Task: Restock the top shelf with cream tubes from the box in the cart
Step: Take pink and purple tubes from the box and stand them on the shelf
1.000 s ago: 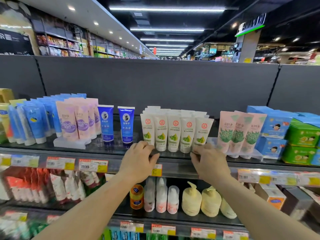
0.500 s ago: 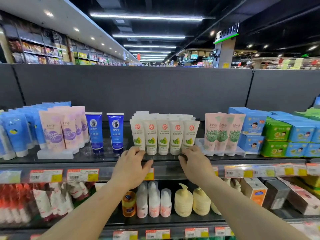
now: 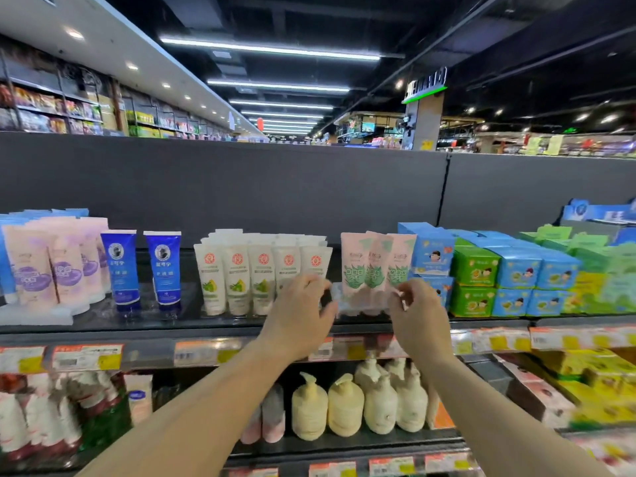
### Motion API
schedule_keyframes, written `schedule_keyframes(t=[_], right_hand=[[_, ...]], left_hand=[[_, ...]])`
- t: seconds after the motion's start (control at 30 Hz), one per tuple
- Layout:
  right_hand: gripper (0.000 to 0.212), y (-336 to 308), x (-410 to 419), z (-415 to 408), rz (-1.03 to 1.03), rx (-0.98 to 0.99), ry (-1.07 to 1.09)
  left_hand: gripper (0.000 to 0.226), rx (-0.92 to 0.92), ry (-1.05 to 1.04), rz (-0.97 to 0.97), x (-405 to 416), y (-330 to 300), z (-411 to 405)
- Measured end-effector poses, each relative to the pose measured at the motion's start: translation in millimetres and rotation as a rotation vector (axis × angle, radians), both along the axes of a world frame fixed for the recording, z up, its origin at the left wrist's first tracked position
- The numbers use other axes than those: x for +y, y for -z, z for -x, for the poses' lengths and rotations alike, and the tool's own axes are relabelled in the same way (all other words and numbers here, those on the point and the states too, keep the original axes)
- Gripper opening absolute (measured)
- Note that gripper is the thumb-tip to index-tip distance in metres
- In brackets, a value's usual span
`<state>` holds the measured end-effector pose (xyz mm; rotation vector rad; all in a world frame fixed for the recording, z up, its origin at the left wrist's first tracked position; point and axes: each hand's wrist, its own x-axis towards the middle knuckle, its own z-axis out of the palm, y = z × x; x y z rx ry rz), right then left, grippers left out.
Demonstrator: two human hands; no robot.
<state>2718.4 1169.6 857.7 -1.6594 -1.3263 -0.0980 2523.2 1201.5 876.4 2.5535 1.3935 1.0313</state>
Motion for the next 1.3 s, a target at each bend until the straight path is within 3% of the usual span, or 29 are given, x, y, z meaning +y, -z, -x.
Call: schedule_keyframes(t=[0.17,0.3,0.37,0.43,0.63,0.77,0.9,1.13,1.2,1.3], right_hand=[[0.033,-45,16,-57,-0.037,-0.144,-0.003],[0.04,-83,42,-76,0.006,-0.446,-0.047],[0.042,-93,51,-77,0.121,-0.567,-0.071],[0.042,-97,58,-75,0.193,-0.634,-0.098],[0.038,-98,64,-63,0.224,-0.581,-0.246],[0.033,-100,69,-61,0.208,-0.594,-0.28],[0.027,-100,74,-68,0.266,-0.44,-0.383],[0.03,-98,78,-66,0.315,-0.395,-0.383],[0.031,-96,79,-65,0.289,-0.389,-0.366],[0.044,-96,78,-66,0.294,-0.424,-0.248]], left_hand=[[0.047,-0.069,-0.059,-0.132,22,-56,-53],[0.057,0.173,-0.065,-0.042,54,-92,-77],[0.054,0.322,-0.095,0.075,61,-99,-84],[0.046,0.348,-0.087,0.149,62,-100,-88],[0.026,0.074,-0.062,0.18,66,-92,-78],[0.024,0.076,0.045,0.22,68,-97,-79],[0.039,0.092,0.113,0.331,67,-102,-76],[0.063,0.098,0.181,0.355,68,-99,-78],[0.059,0.04,0.178,0.376,69,-97,-77],[0.035,0.027,0.157,0.278,70,-94,-77]])
